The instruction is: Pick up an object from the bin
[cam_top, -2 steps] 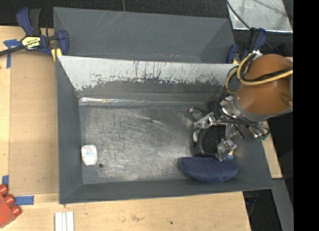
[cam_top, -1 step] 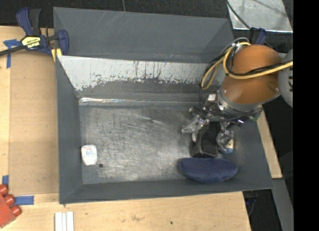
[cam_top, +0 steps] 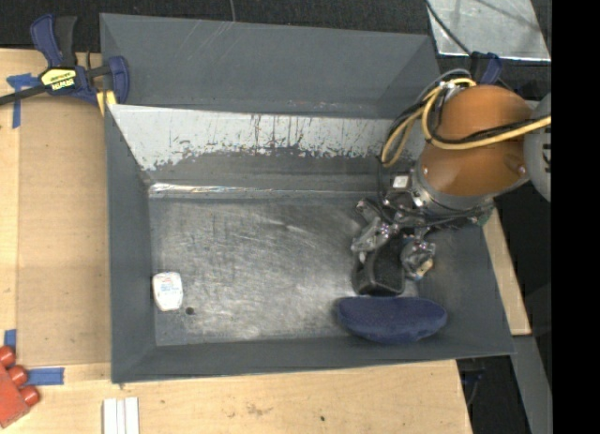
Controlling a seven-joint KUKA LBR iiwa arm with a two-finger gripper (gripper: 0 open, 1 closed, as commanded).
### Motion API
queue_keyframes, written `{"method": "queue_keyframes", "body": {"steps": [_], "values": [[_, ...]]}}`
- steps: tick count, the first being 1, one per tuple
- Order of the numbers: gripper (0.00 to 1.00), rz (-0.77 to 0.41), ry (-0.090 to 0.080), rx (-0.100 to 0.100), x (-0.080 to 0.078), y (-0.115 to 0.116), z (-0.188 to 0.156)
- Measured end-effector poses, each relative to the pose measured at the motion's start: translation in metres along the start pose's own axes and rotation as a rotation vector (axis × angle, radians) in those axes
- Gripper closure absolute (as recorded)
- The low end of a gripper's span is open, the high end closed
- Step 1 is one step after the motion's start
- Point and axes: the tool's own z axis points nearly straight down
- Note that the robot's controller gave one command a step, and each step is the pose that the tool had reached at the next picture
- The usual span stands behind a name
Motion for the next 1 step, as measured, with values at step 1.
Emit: {"method": "queue_keyframes", "body": {"steps": [1], "values": [[1.0,-0.05,-0.008,0.013,-0.0033,0.0029,-0.1396]]}}
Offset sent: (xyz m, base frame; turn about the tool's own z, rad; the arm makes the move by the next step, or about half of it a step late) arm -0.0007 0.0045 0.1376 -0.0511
